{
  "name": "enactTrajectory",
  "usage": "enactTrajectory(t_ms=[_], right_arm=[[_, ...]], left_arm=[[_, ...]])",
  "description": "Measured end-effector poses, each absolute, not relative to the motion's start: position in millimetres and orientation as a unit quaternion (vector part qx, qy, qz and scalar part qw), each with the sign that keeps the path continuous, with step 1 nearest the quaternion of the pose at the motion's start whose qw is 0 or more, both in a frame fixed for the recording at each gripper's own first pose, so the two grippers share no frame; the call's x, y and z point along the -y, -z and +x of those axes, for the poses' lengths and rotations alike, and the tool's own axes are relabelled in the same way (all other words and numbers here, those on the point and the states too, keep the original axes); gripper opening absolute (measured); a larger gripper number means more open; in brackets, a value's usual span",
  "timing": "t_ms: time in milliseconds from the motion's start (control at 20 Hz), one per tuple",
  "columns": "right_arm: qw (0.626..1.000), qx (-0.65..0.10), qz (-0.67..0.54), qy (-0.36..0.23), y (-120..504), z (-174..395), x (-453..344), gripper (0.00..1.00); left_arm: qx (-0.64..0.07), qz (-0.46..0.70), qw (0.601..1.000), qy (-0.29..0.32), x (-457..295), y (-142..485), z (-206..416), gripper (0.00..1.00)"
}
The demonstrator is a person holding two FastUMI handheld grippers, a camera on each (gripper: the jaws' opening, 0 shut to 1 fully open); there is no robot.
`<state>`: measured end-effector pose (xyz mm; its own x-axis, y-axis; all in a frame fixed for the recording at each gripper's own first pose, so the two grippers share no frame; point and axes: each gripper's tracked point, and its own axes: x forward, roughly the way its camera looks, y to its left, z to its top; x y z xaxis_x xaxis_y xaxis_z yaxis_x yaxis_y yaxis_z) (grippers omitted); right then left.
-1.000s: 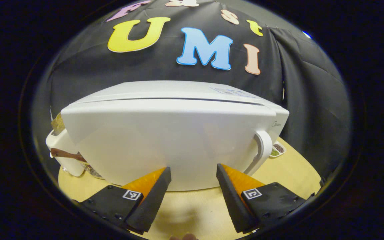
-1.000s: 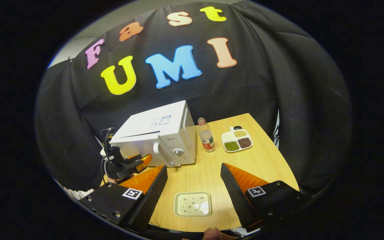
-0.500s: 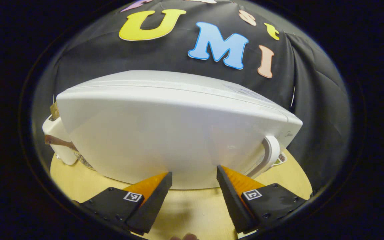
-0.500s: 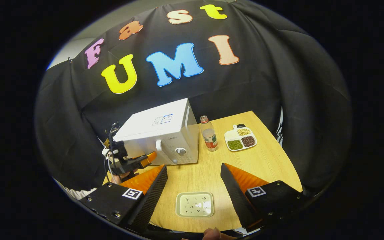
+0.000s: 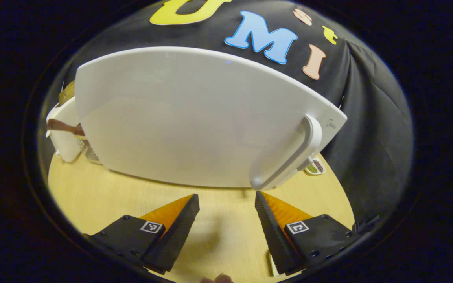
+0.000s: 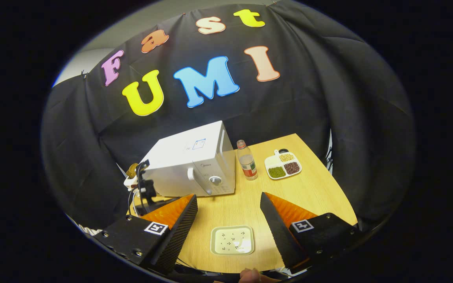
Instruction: Open the microwave oven with the left hand, put the food in, and close the microwave oven.
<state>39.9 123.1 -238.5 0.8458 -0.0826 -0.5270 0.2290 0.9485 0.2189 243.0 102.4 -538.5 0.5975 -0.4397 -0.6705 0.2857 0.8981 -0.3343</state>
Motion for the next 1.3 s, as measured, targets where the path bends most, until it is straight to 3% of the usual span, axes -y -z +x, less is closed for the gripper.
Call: enactTrajectory(t_ms=[250, 400, 500, 600, 650, 700, 750, 850, 900, 950, 1000, 1050, 1100, 1250, 1300], right_arm=[[0.960, -0.243, 0.130, 0.054, 215.5, 40.1, -119.1, 0.98], [0.970, -0.212, 0.112, 0.038, 187.3, 39.2, -114.9, 0.98], [0.978, -0.188, 0.087, 0.024, 166.1, 37.2, -112.5, 0.98], [0.985, -0.162, 0.057, 0.012, 138.2, 30.6, -109.2, 0.98], [0.989, -0.142, 0.044, 0.004, 119.2, 27.0, -108.9, 0.98], [0.992, -0.123, 0.034, -0.008, 100.4, 24.2, -112.3, 0.98], [0.994, -0.106, 0.023, -0.019, 86.5, 21.0, -113.8, 0.98], [0.997, -0.074, -0.003, -0.026, 53.2, 14.6, -108.8, 0.93], [0.998, -0.058, -0.012, -0.027, 37.5, 13.5, -107.5, 0.98], [0.998, -0.041, -0.012, -0.038, 26.2, 12.5, -111.6, 0.98], [0.998, -0.033, -0.005, -0.053, 19.8, 12.2, -117.7, 0.98], [0.997, -0.032, 0.006, -0.068, 19.6, 13.3, -124.1, 0.98], [0.996, -0.038, 0.017, -0.084, 21.2, 13.6, -129.9, 0.98], [0.994, -0.051, 0.023, -0.091, 19.9, 10.9, -130.4, 0.98], [0.994, -0.047, 0.024, -0.092, 14.2, 7.8, -134.1, 0.93]], left_arm=[[-0.325, -0.087, 0.916, 0.216, -121.8, 445.3, 189.9, 0.98], [-0.254, -0.061, 0.941, 0.214, -132.0, 355.0, 166.6, 0.94], [-0.201, -0.051, 0.958, 0.201, -138.7, 285.7, 156.3, 1.00], [-0.143, -0.055, 0.971, 0.184, -141.4, 216.3, 136.9, 0.94], [-0.117, -0.057, 0.975, 0.180, -138.7, 182.9, 128.2, 1.00], [-0.098, -0.057, 0.978, 0.175, -133.8, 155.0, 122.7, 0.93], [-0.082, -0.051, 0.981, 0.167, -132.0, 127.2, 111.5, 0.99], [-0.024, -0.005, 0.990, 0.135, -130.7, 67.1, 89.2, 0.96], [0.006, 0.048, 0.992, 0.113, -130.8, 47.2, 75.3, 0.92], [0.034, 0.097, 0.987, 0.121, -117.6, 34.4, 60.6, 0.99], [0.038, 0.121, 0.982, 0.143, -87.8, 32.9, 40.8, 0.93], [0.049, 0.119, 0.978, 0.167, -62.9, 28.6, 20.6, 0.93], [0.061, 0.097, 0.976, 0.187, -42.2, 20.5, 7.3, 1.00], [0.051, 0.027, 0.984, 0.168, -59.0, 7.0, -8.4, 1.00], [0.055, 0.017, 0.986, 0.156, -74.2, -7.1, -10.1, 1.00]])
